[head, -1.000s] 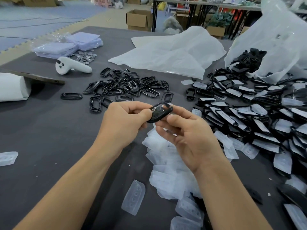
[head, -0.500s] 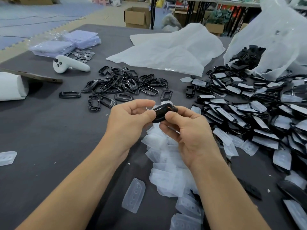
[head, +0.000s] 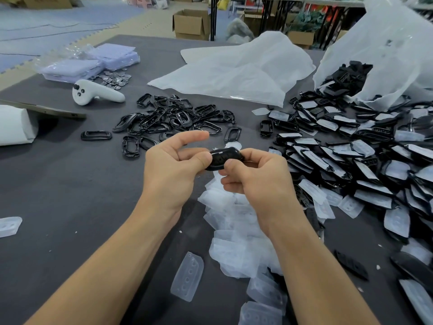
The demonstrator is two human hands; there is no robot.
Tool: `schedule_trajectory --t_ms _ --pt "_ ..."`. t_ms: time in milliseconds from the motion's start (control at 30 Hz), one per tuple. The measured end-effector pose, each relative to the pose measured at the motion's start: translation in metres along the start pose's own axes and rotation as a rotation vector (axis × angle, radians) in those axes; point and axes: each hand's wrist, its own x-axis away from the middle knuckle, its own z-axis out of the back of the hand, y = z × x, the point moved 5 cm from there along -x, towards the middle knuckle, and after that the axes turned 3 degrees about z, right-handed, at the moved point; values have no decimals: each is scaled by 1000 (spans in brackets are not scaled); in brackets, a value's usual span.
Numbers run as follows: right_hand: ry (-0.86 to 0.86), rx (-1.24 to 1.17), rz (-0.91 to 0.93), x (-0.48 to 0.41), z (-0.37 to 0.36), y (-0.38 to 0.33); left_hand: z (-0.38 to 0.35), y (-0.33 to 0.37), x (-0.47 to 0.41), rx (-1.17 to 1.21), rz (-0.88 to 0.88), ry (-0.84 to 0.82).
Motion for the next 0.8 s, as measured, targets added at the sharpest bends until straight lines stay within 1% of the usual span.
schedule_trajectory --t_ms 67,200,300,400,433,500,600,667,733,800 --pt "-17 -10 -11 0 0 1 1 -1 -3 29 45 -28" --pt "-43 -66 -33 1 -1 -1 -2 -7 -5 134 216 -117" --pt "-49 -148 -89 1 -1 0 -3 -5 -3 122 198 -208" --pt "-115 -199 -153 2 -4 1 1 -3 -4 87 207 -220" --pt "-106 -218 -170 2 -5 3 1 -3 -5 72 193 -212" --pt "-51 -269 -206 3 -7 6 0 4 -4 -34 74 -157" --pt "-75 -399 -269 5 -16 6 0 22 2 -407 -241 -48" --pt "-38 -476 -269 4 -13 4 2 33 9 -616 -423 -24" --pt "24 -405 -222 1 -7 3 2 39 15 -709 -491 -12" --pt "39 -299 -194 1 -6 5 -1 43 19 -746 -545 -21"
